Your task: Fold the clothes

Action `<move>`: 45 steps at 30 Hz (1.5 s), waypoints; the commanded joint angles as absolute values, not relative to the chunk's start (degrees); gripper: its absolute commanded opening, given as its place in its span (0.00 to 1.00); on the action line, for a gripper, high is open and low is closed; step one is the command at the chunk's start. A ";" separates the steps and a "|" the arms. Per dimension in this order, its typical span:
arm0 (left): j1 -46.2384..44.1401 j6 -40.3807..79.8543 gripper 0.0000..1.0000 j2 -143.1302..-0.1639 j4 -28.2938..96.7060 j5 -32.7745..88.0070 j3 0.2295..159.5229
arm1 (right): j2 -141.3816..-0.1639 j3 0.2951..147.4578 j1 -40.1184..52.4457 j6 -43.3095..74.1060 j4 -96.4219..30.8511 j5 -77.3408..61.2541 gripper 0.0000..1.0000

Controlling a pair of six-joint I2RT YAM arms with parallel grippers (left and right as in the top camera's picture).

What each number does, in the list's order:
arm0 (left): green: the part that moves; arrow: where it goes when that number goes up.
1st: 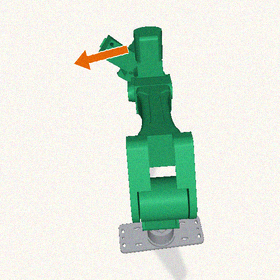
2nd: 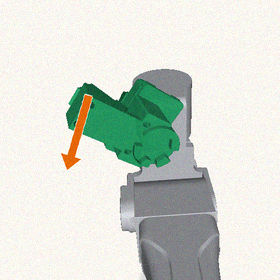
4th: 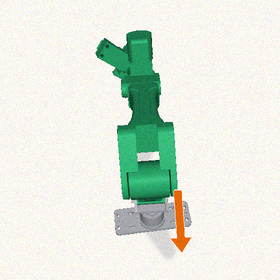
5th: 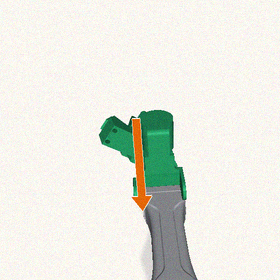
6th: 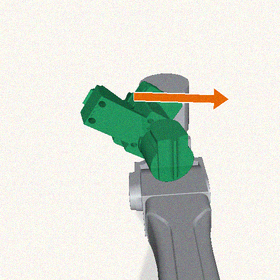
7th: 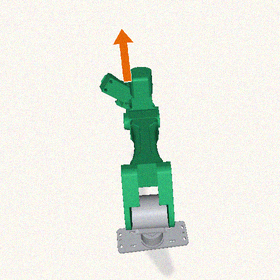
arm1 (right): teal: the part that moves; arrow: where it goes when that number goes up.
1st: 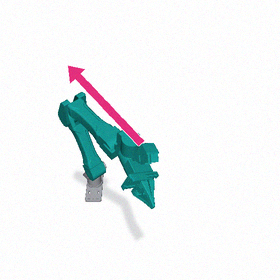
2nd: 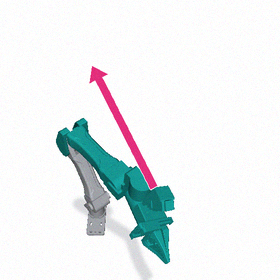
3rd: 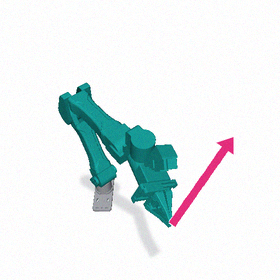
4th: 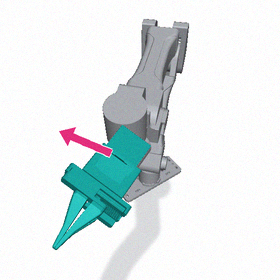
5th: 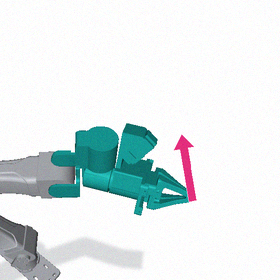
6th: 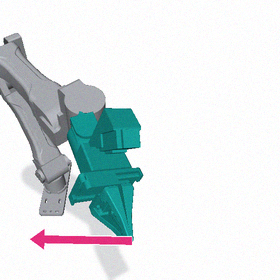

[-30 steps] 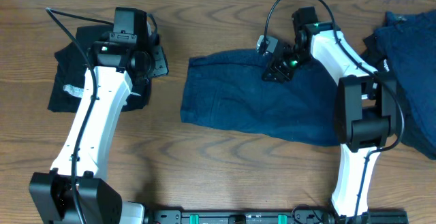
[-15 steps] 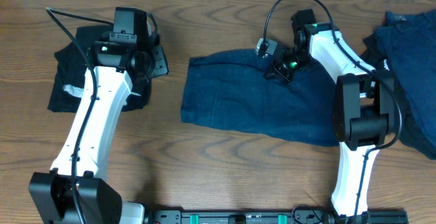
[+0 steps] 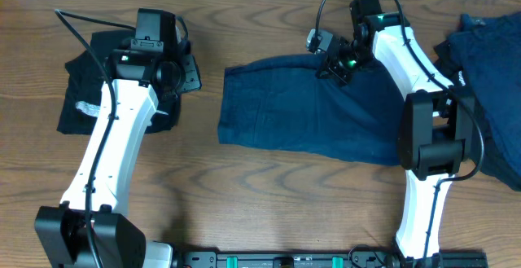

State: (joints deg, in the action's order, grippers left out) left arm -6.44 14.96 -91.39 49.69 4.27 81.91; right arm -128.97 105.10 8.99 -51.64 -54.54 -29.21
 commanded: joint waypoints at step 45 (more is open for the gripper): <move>-15.79 11.07 0.30 -101.30 46.35 15.86 80.99 | -135.79 106.06 11.77 -27.29 -22.55 -23.77 0.01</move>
